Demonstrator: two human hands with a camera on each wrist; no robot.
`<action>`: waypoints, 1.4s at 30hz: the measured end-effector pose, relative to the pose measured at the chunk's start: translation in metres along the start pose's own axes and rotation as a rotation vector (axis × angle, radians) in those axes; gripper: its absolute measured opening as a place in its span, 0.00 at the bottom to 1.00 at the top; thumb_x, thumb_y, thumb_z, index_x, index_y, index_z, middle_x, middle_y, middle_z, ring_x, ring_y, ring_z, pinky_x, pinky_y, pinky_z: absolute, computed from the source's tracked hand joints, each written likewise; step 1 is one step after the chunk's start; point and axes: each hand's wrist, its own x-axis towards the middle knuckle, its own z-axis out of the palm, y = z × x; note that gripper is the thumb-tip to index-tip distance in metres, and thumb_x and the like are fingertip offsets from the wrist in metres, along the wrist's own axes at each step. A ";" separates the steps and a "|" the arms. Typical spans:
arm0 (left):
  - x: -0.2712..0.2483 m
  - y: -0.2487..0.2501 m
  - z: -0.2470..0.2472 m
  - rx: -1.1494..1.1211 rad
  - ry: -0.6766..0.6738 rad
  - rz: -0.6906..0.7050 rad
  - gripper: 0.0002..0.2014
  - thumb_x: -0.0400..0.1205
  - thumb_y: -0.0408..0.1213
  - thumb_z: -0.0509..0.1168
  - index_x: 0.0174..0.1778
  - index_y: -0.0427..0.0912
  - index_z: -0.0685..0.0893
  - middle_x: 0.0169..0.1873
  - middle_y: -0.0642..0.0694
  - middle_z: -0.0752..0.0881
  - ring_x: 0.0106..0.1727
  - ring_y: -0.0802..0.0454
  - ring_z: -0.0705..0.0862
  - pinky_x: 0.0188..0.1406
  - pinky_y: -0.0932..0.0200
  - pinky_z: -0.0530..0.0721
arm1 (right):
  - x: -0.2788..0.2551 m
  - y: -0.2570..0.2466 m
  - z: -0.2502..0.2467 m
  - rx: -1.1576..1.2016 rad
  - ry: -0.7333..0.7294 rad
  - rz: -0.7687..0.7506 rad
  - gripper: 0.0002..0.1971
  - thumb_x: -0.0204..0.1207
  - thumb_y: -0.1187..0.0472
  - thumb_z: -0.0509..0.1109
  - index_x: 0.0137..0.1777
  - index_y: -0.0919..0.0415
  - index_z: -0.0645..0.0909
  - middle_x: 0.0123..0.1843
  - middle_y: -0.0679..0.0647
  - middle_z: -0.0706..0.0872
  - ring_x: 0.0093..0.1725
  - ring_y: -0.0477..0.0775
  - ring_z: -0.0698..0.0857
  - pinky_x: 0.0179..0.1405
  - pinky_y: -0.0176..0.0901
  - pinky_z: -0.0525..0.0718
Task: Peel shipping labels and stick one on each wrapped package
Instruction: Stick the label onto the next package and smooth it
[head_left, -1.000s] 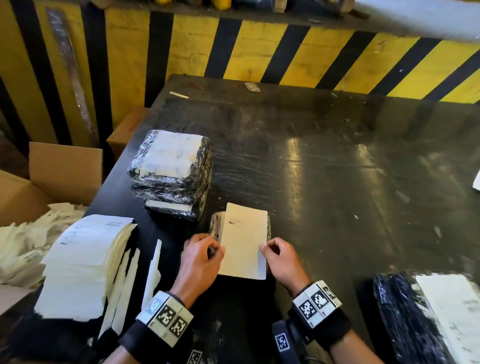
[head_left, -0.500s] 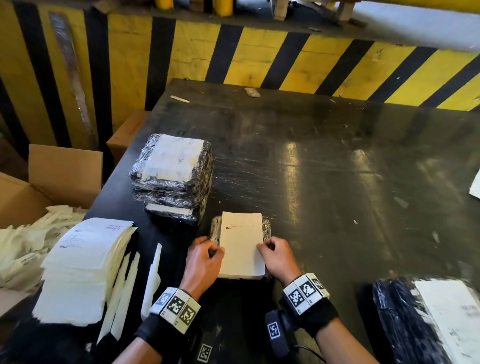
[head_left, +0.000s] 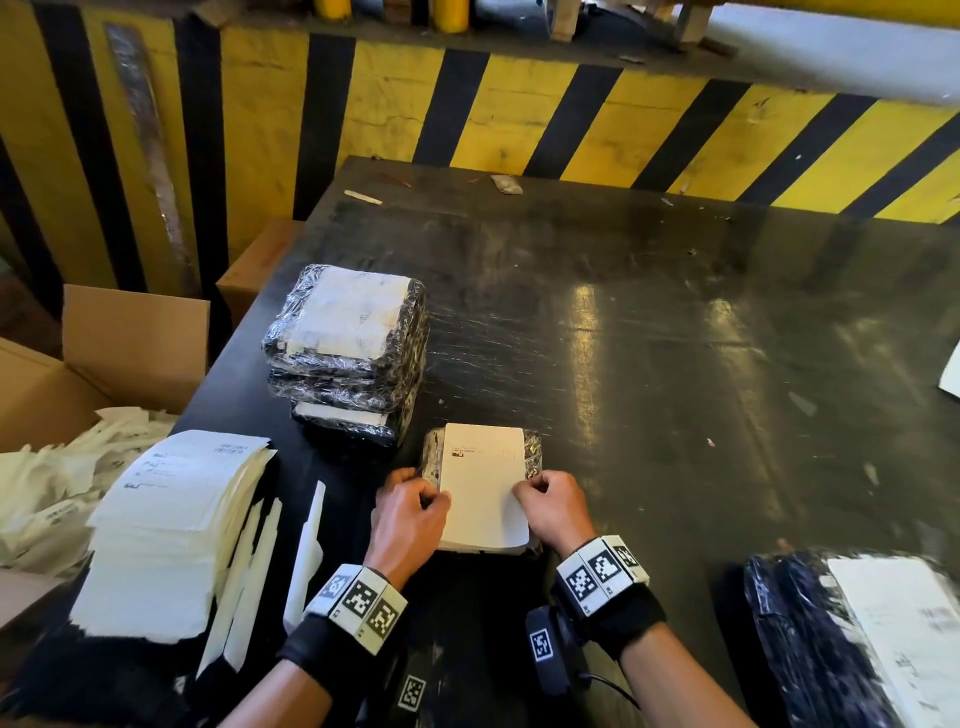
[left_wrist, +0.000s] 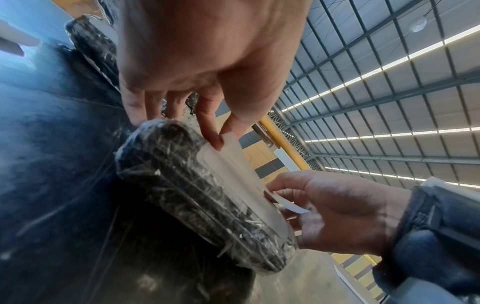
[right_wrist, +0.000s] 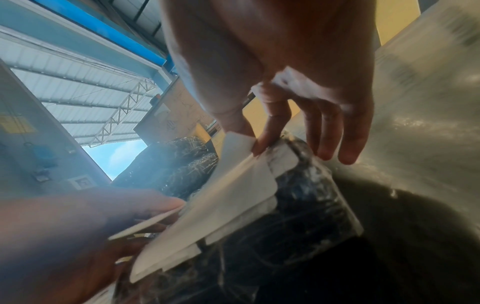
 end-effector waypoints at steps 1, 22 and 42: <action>0.000 0.001 0.000 0.011 -0.004 -0.007 0.10 0.79 0.42 0.66 0.35 0.43 0.86 0.66 0.45 0.76 0.65 0.45 0.77 0.67 0.43 0.77 | 0.001 0.000 -0.001 -0.023 0.007 -0.001 0.13 0.74 0.60 0.68 0.28 0.60 0.79 0.29 0.53 0.82 0.27 0.49 0.78 0.24 0.37 0.74; -0.016 -0.009 -0.003 0.409 -0.015 0.261 0.35 0.75 0.62 0.64 0.74 0.49 0.66 0.83 0.45 0.51 0.84 0.48 0.46 0.80 0.45 0.53 | -0.015 0.024 -0.019 -0.625 -0.084 -0.601 0.36 0.75 0.29 0.48 0.74 0.52 0.71 0.79 0.50 0.69 0.80 0.51 0.62 0.76 0.46 0.54; -0.019 -0.028 0.003 0.440 -0.192 0.197 0.48 0.69 0.78 0.42 0.81 0.61 0.34 0.83 0.52 0.34 0.84 0.49 0.38 0.81 0.45 0.47 | 0.001 -0.005 0.000 -0.936 -0.272 -0.574 0.47 0.68 0.29 0.29 0.83 0.57 0.45 0.86 0.52 0.43 0.84 0.52 0.39 0.79 0.55 0.34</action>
